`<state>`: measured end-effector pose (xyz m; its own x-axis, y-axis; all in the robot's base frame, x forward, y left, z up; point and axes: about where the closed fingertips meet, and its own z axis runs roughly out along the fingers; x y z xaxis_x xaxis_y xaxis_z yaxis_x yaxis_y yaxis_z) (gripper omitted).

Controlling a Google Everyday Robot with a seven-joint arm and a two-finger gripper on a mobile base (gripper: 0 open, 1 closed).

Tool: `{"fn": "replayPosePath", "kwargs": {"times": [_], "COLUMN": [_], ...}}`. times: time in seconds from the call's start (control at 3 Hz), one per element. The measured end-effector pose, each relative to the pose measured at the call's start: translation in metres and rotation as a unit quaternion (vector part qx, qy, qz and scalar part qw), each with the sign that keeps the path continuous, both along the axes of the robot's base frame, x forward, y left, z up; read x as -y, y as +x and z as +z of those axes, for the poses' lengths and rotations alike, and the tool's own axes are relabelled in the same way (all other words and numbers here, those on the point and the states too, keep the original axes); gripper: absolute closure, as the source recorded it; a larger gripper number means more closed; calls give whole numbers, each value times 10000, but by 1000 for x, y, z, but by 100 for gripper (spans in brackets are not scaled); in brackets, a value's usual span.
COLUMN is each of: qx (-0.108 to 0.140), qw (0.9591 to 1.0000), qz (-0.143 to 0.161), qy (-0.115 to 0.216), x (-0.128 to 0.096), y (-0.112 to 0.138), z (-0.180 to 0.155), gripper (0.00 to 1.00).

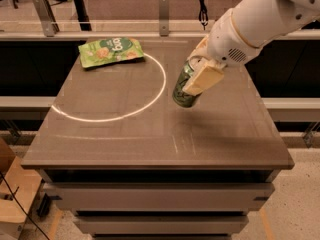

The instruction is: Move green can near green rice chip bag

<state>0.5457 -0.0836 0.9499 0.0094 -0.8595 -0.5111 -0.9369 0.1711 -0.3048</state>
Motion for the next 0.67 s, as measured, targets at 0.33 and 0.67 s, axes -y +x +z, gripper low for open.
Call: {"fn": "replayPosePath", "kwargs": {"times": [0.33, 0.67], "qx": [-89, -89], "qw": [9999, 9999], "qz": [33, 33], "qy": [-35, -35], "x": [-12, -13], "y": [38, 38], "z": [-21, -21], "gripper": [100, 100]}}
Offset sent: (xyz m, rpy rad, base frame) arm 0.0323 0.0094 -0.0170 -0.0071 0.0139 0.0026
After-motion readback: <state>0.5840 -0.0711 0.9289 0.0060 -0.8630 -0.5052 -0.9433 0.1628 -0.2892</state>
